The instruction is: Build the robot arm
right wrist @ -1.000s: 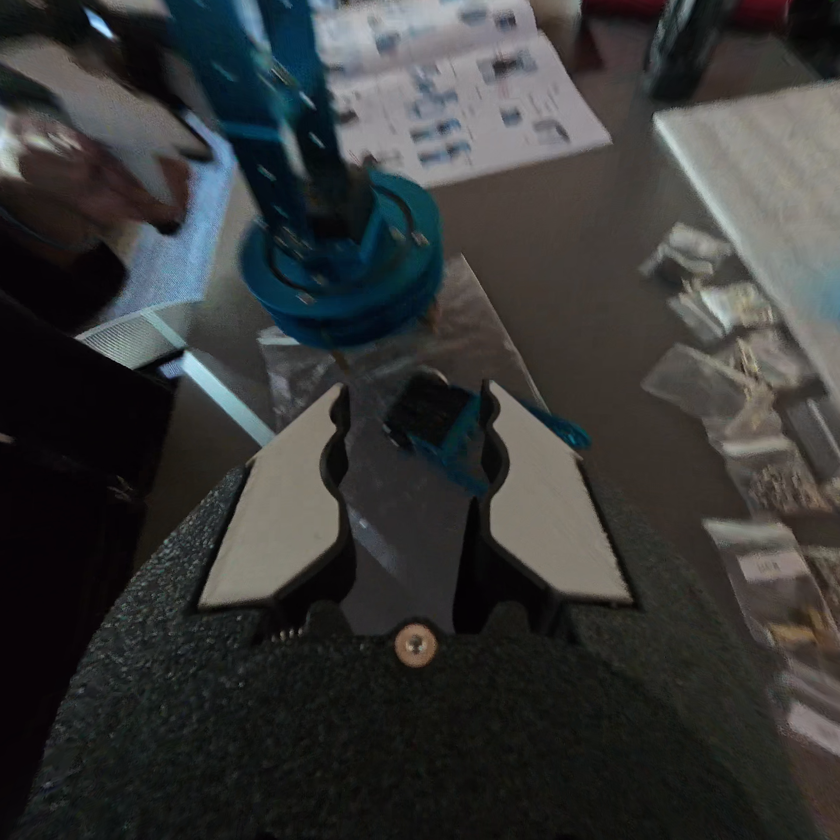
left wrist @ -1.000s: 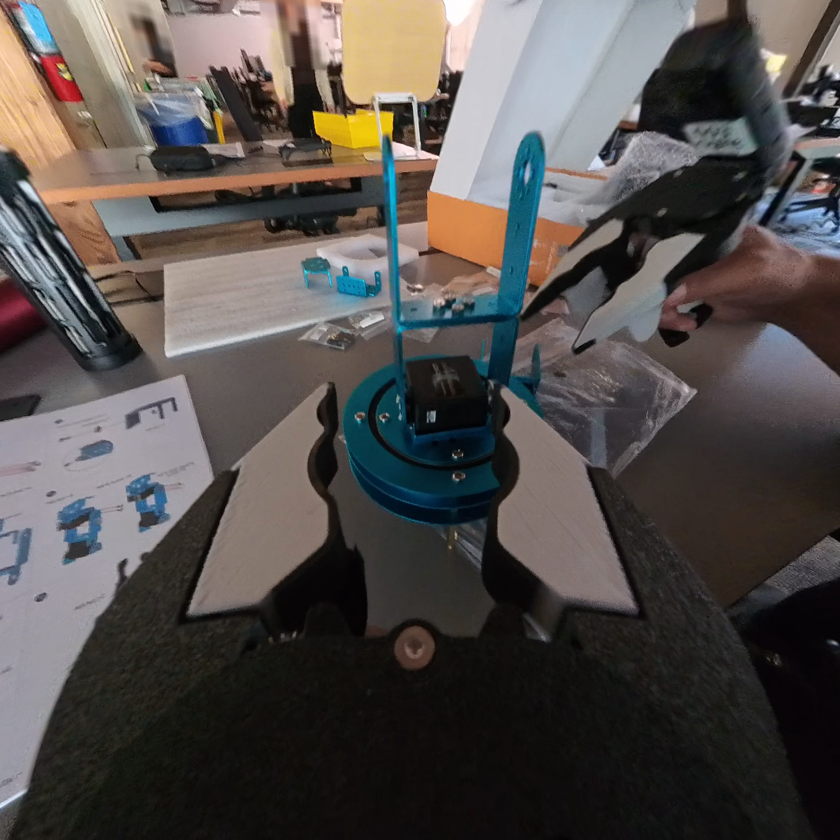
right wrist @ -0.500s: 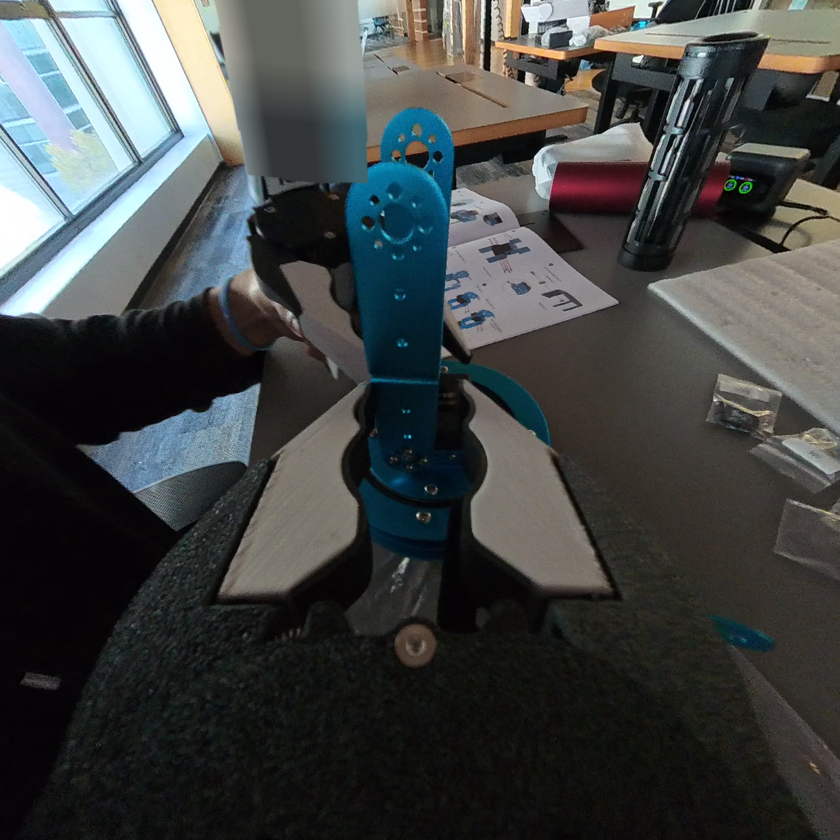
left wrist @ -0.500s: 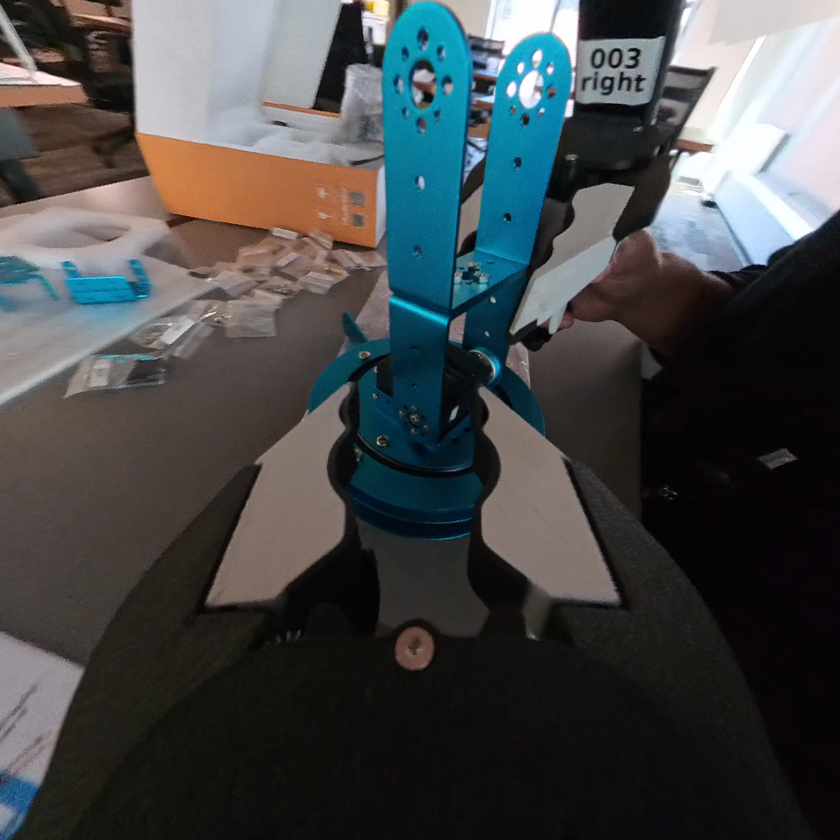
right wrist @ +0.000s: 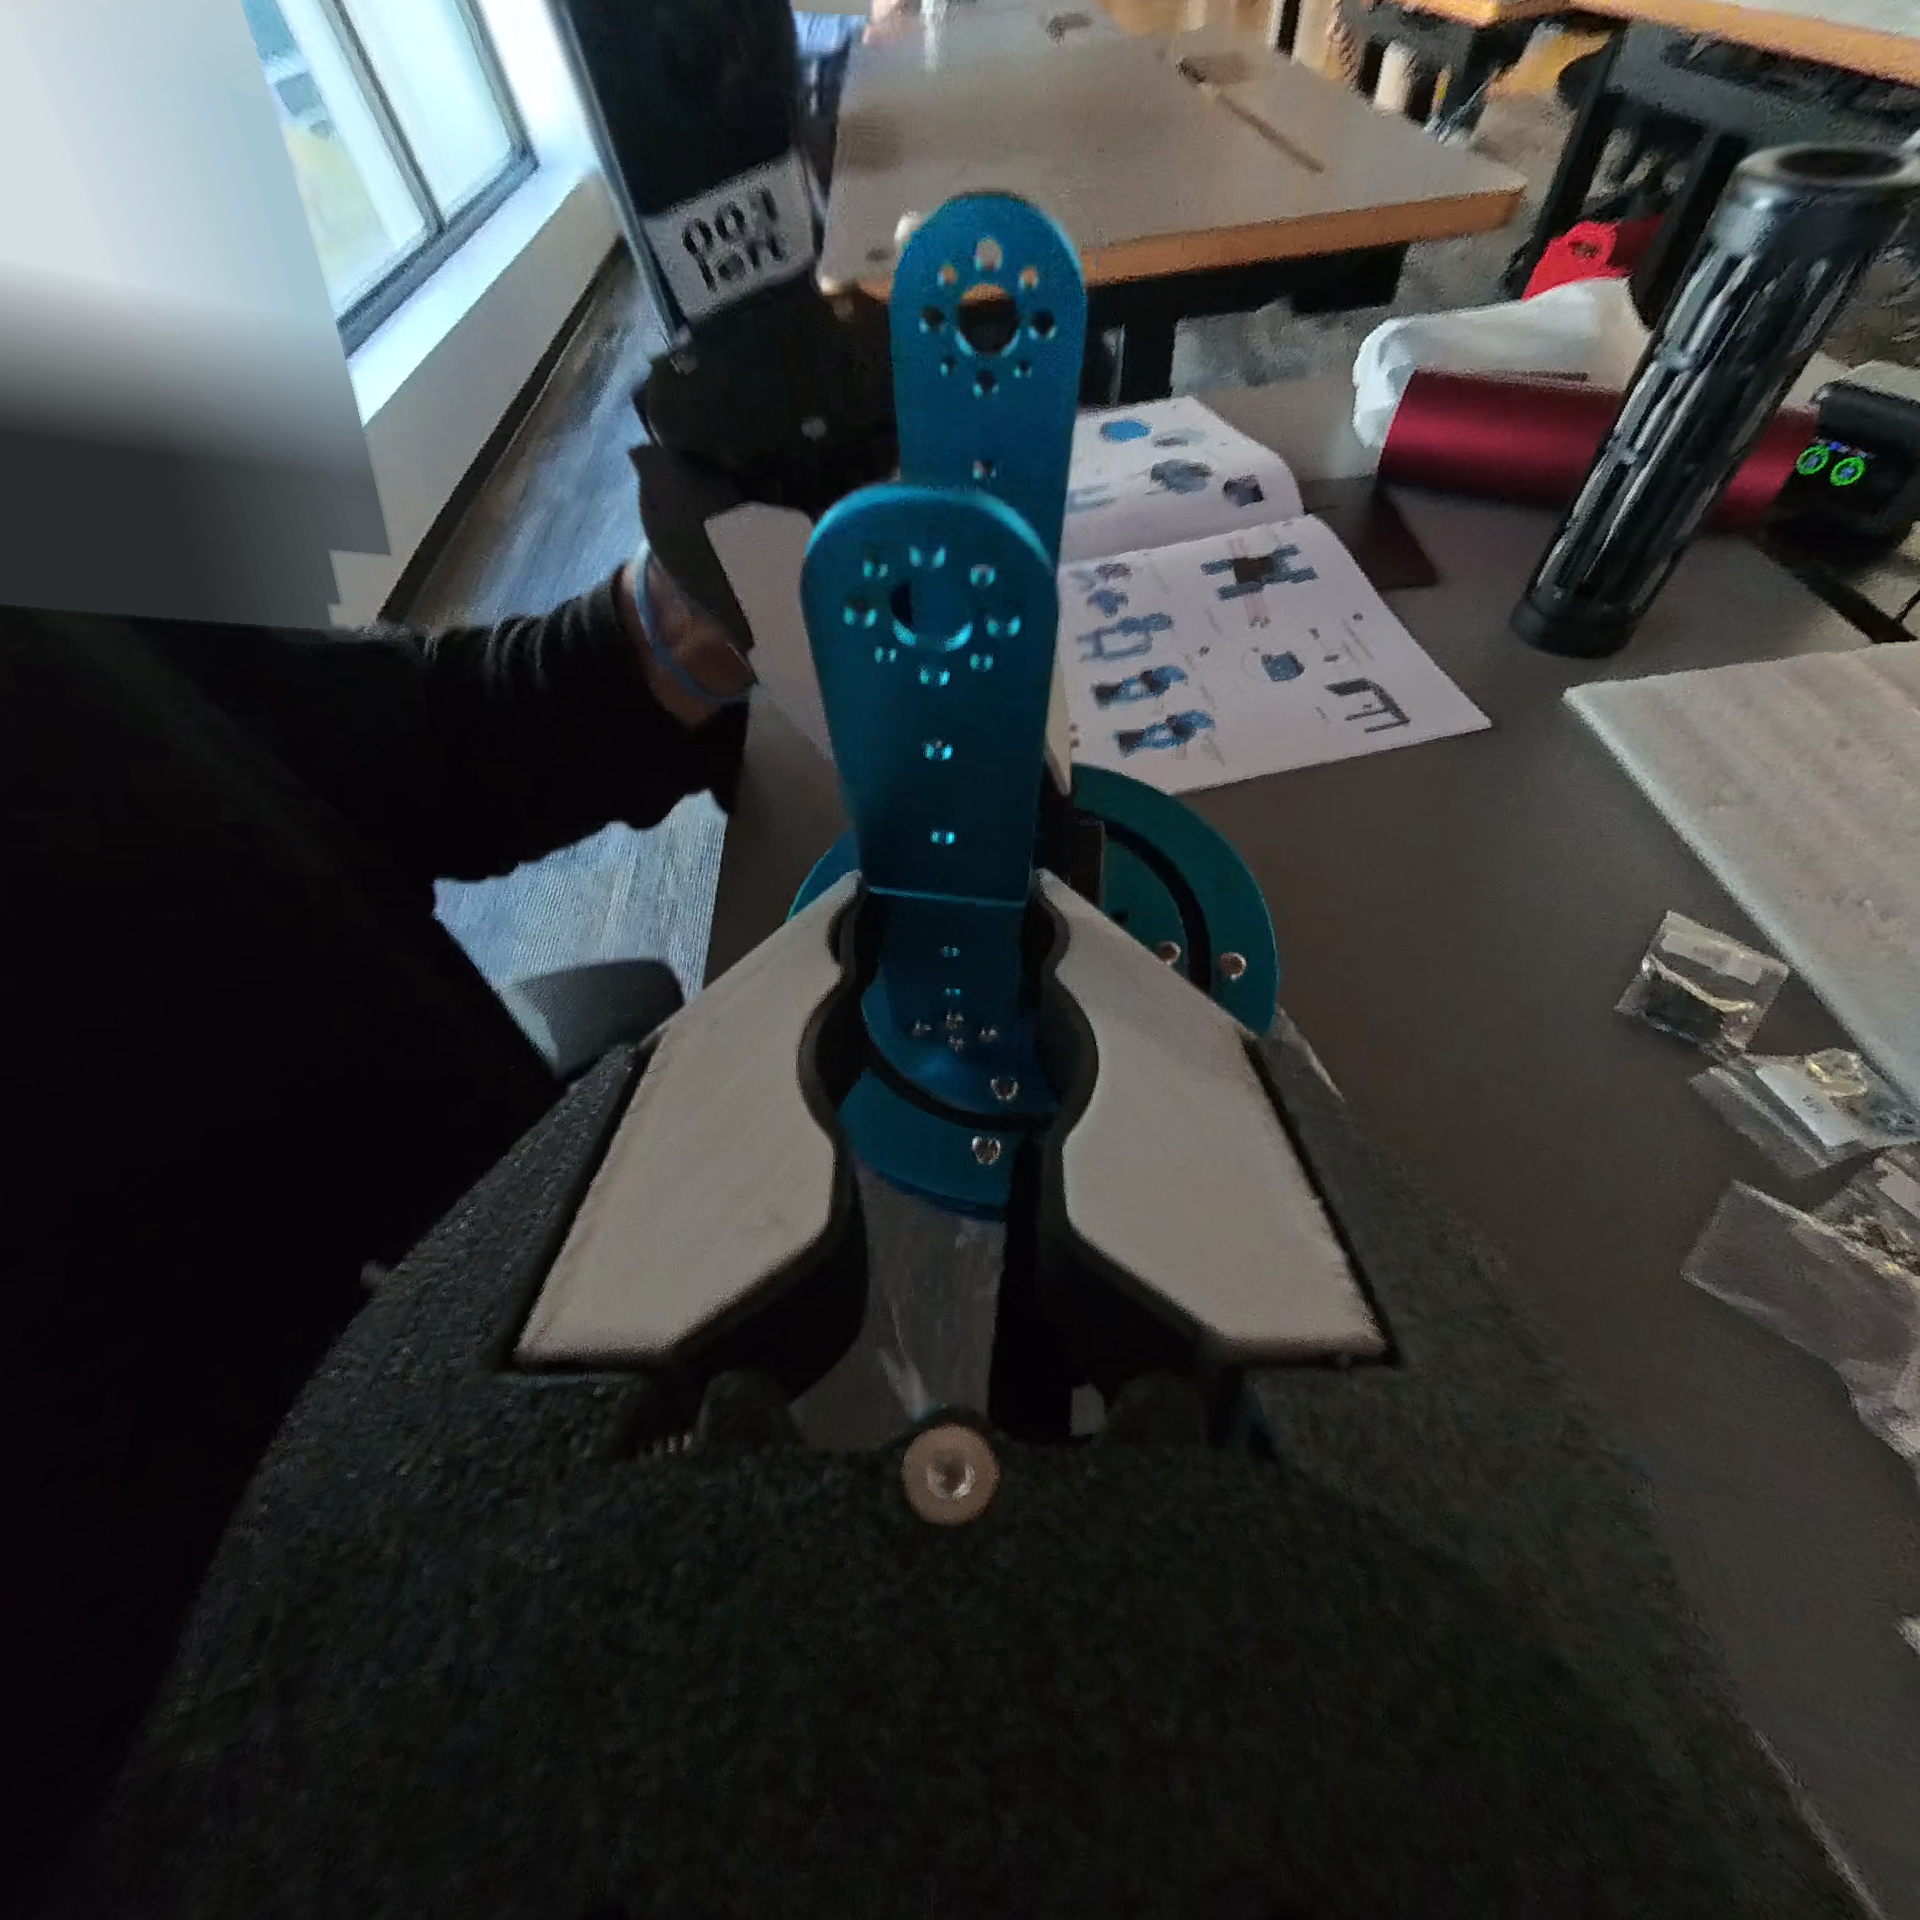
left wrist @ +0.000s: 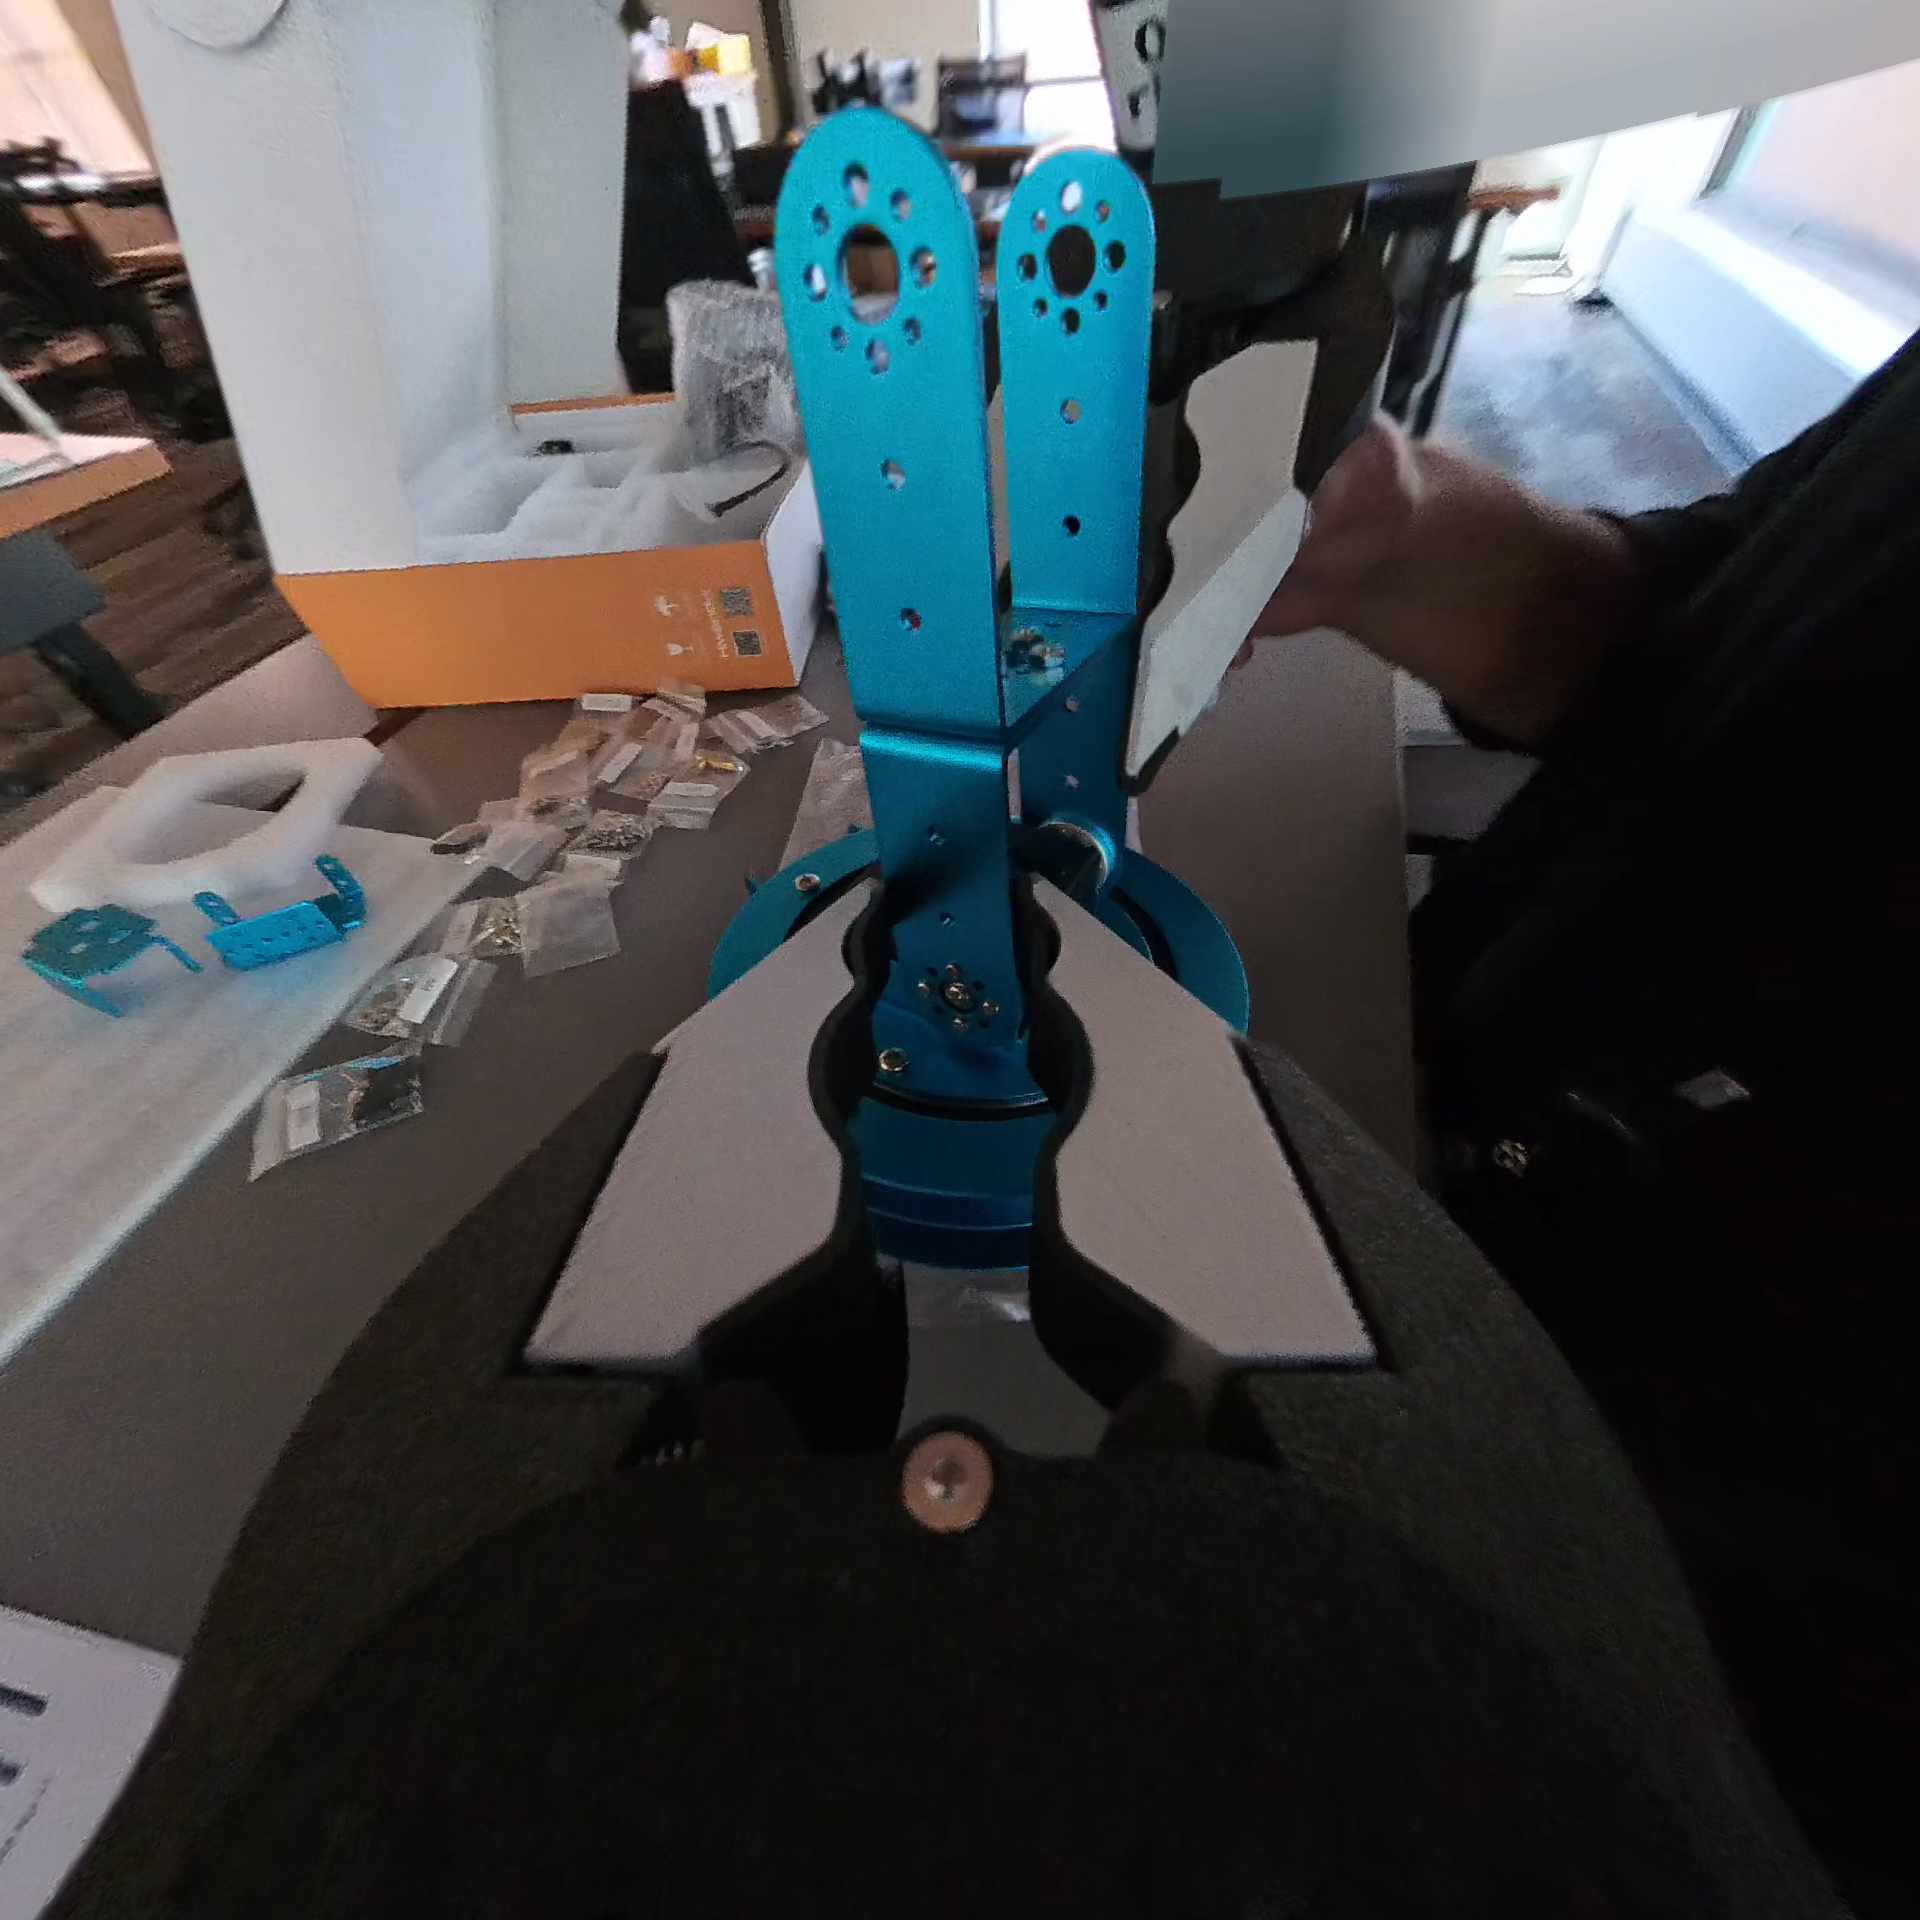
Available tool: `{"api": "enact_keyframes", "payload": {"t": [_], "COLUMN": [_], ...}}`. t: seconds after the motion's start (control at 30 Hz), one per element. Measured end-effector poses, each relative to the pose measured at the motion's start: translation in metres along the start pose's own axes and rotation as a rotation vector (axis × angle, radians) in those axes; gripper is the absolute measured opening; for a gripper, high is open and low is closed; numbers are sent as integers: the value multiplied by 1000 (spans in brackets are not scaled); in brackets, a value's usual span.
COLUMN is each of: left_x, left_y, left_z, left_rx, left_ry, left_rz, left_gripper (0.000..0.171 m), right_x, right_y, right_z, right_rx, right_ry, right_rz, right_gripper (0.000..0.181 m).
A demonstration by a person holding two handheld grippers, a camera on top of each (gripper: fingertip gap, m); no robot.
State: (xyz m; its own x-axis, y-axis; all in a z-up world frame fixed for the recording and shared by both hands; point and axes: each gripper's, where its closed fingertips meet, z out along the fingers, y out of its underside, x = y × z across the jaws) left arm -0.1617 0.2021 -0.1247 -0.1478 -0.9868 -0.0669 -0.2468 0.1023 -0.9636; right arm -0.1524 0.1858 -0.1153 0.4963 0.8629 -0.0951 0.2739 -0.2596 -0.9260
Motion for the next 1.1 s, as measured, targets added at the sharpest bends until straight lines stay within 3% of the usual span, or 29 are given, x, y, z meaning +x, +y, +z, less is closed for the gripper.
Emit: {"api": "enact_keyframes", "payload": {"t": [0.27,0.47,0.67,0.97,1.07,1.1], "left_x": [32,43,42,47,48,50], "left_y": [7,1,7,9,8,8], "left_z": [70,106,120,127,126,125], "left_rx": [-46,-22,-82,-68,-49,-45], "left_ry": [-201,-195,-253,-227,-212,-196], "left_rz": [-49,-98,-71,-106,-150,-173], "left_gripper": [18,18,17,18,22,31], "right_x": [-6,-2,3,1,1,-2], "right_y": [48,64,76,83,84,83], "right_z": [-57,-90,-96,-101,-106,-113], "right_rx": [-102,-92,-108,35,83,101], "right_ry": [-1,-16,-2,-40,-77,-119], "right_rz": [44,78,59,109,140,128], "right_gripper": [27,27,27,27,41,44]}}
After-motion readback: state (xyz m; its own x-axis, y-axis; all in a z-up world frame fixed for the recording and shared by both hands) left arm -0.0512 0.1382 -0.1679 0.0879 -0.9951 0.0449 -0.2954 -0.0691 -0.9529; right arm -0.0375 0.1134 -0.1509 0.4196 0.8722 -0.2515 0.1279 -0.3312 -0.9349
